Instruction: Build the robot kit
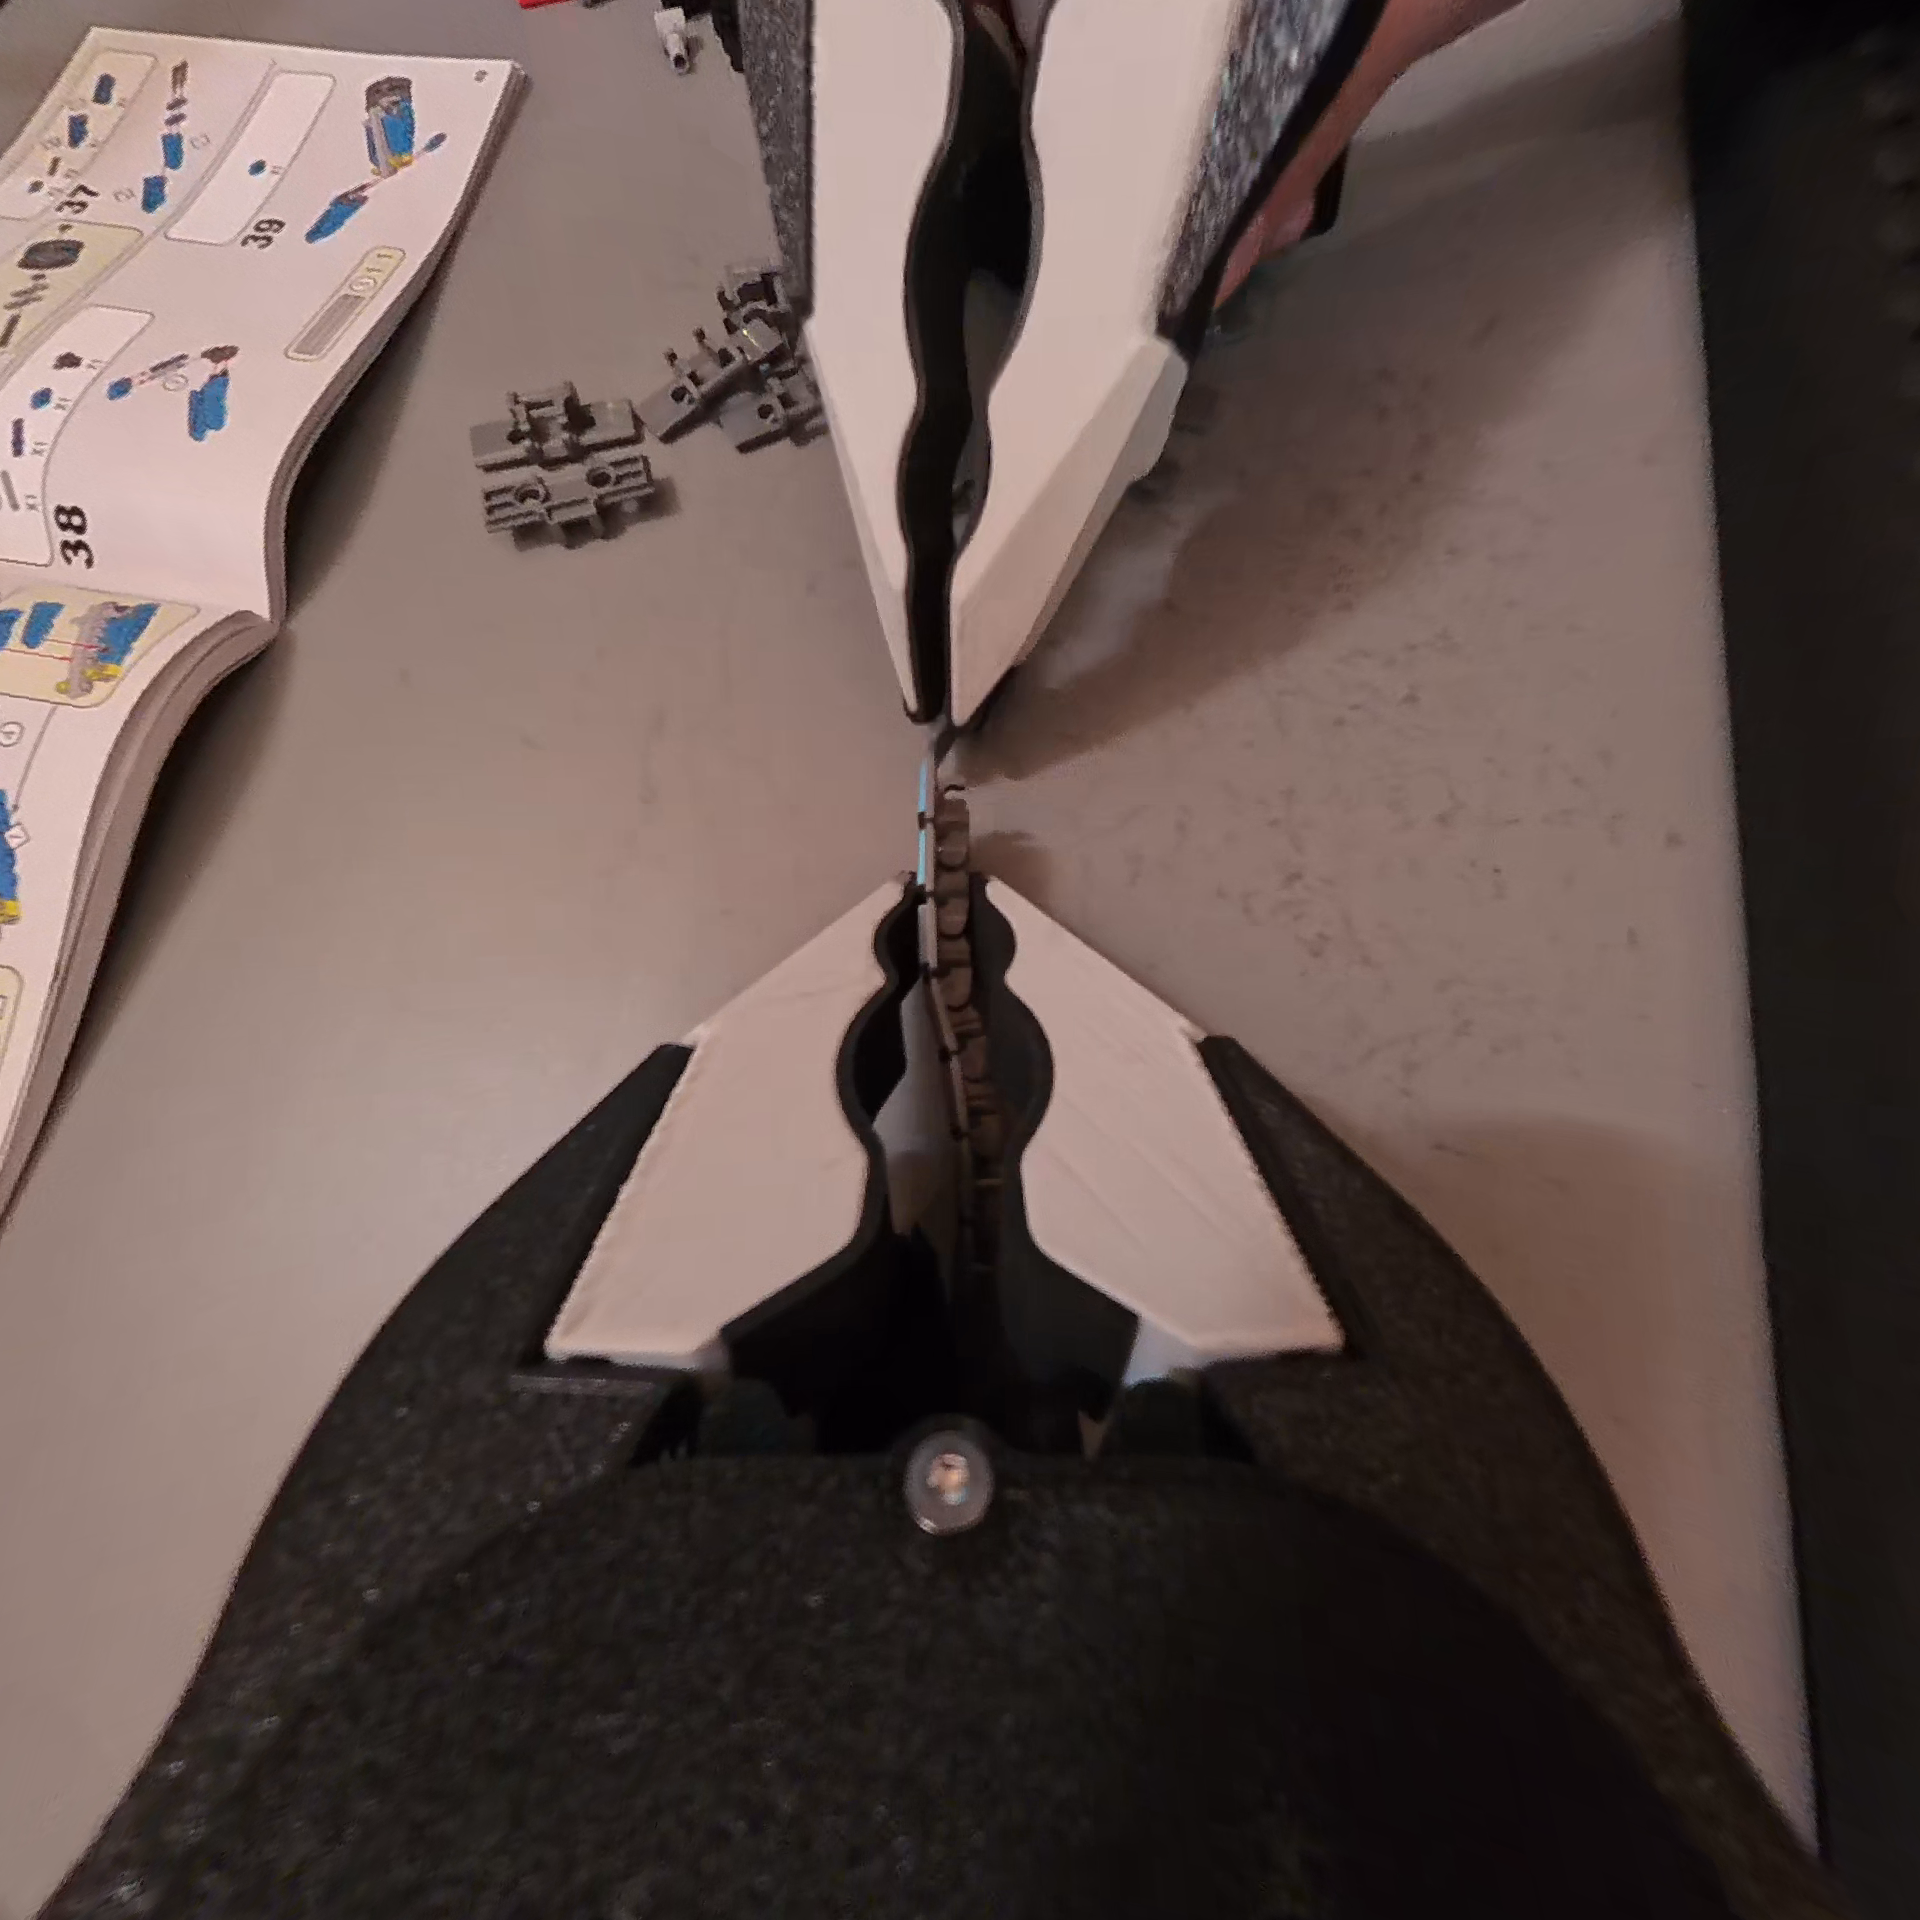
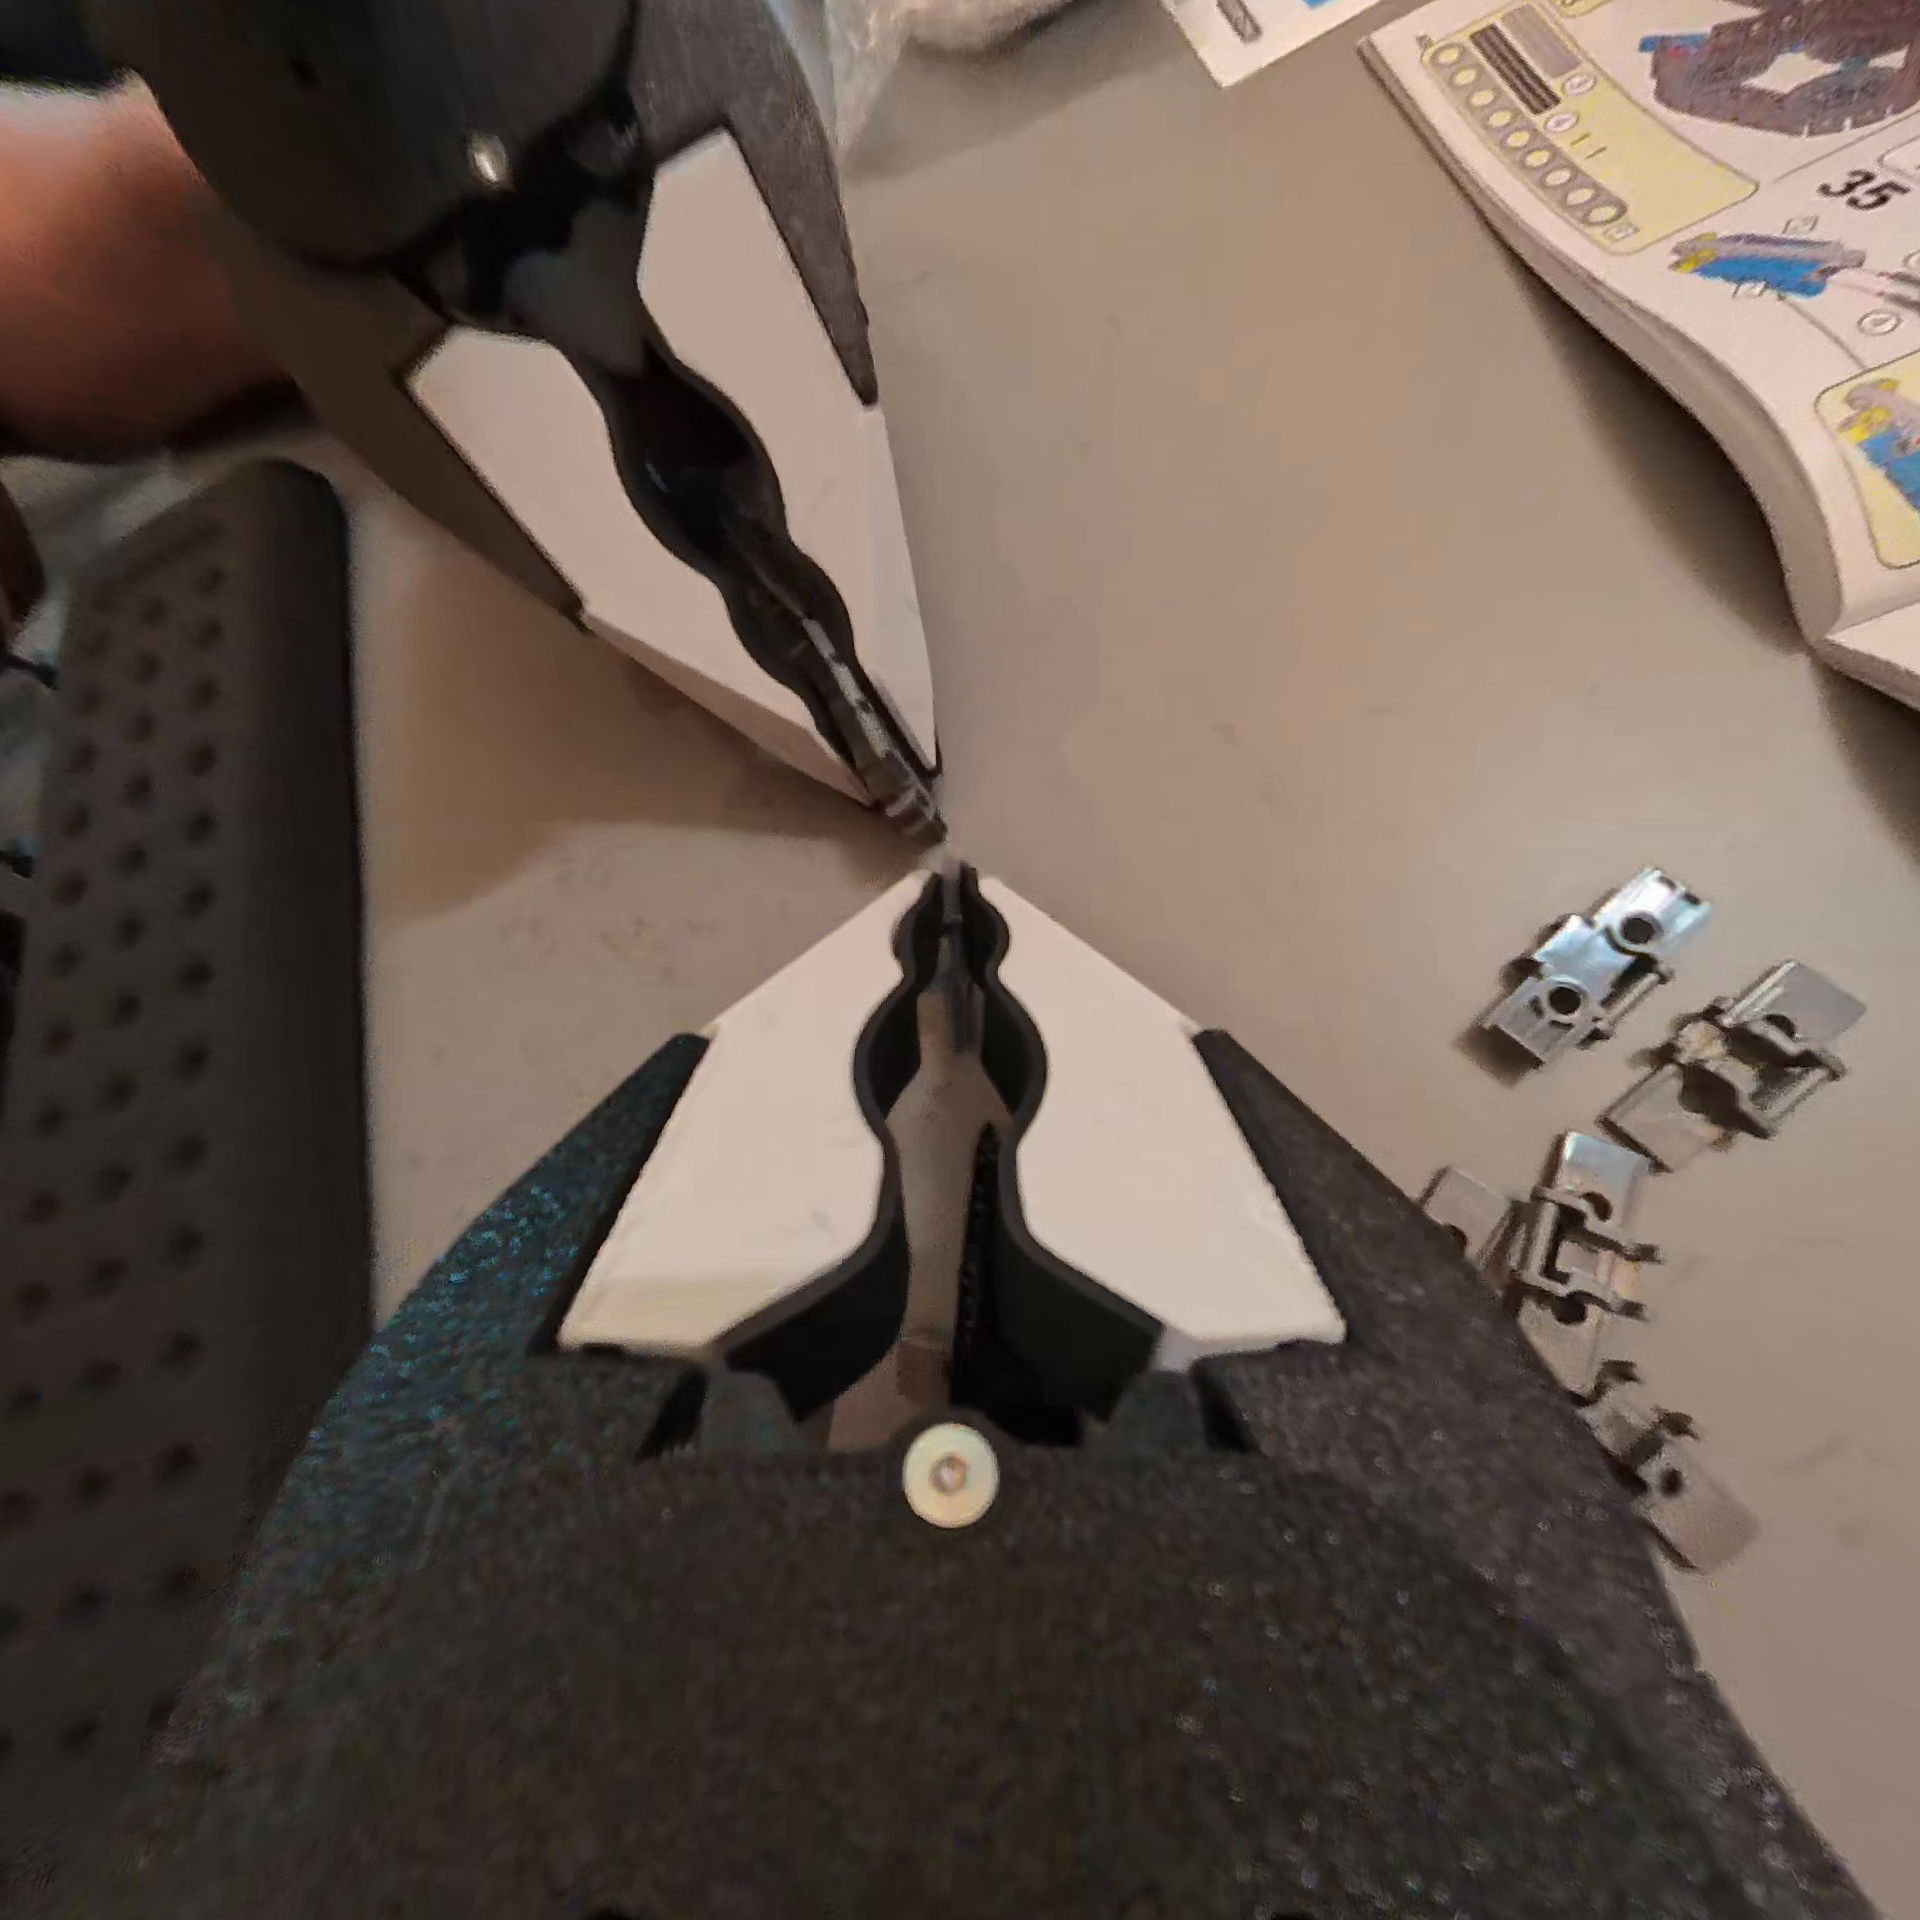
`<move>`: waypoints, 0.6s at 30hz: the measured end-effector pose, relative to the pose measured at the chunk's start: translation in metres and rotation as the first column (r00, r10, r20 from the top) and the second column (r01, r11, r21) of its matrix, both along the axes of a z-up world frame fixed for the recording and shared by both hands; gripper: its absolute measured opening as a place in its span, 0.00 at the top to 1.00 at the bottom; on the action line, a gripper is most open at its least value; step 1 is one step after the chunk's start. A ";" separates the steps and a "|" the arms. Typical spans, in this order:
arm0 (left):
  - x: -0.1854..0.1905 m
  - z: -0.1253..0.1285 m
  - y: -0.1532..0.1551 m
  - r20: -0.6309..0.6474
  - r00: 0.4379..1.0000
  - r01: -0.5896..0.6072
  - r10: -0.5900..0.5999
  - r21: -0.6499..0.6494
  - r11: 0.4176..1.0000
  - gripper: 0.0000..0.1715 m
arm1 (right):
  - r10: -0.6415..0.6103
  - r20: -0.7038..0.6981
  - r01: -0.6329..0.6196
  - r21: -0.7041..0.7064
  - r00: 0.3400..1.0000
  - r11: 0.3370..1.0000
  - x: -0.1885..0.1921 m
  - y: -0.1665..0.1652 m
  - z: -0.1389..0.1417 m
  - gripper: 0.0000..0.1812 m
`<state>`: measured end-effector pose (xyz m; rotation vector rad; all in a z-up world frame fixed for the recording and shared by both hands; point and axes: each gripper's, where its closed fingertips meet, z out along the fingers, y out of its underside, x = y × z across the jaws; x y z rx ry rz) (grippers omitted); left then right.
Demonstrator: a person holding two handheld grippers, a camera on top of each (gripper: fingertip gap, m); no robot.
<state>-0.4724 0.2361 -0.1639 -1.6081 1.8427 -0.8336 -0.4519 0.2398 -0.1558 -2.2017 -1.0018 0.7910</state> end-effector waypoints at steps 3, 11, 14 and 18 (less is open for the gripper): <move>0.000 0.000 0.000 0.000 1.000 0.000 0.000 -0.006 1.000 0.95 | 0.008 0.047 -0.010 0.042 0.999 0.999 0.000 0.001 -0.003 0.99; -0.001 0.000 -0.001 0.001 1.000 0.012 -0.012 0.004 1.000 0.95 | 0.142 0.110 -0.154 0.107 0.984 0.982 0.006 -0.022 0.012 0.85; -0.001 0.000 -0.001 0.001 1.000 0.015 -0.015 0.008 1.000 0.95 | 0.198 0.158 -0.223 0.159 0.967 0.962 0.023 -0.033 0.008 0.84; -0.002 0.000 -0.002 0.001 1.000 0.025 -0.025 0.007 1.000 0.95 | 0.265 0.140 -0.280 0.098 0.954 0.955 0.017 -0.045 -0.004 0.81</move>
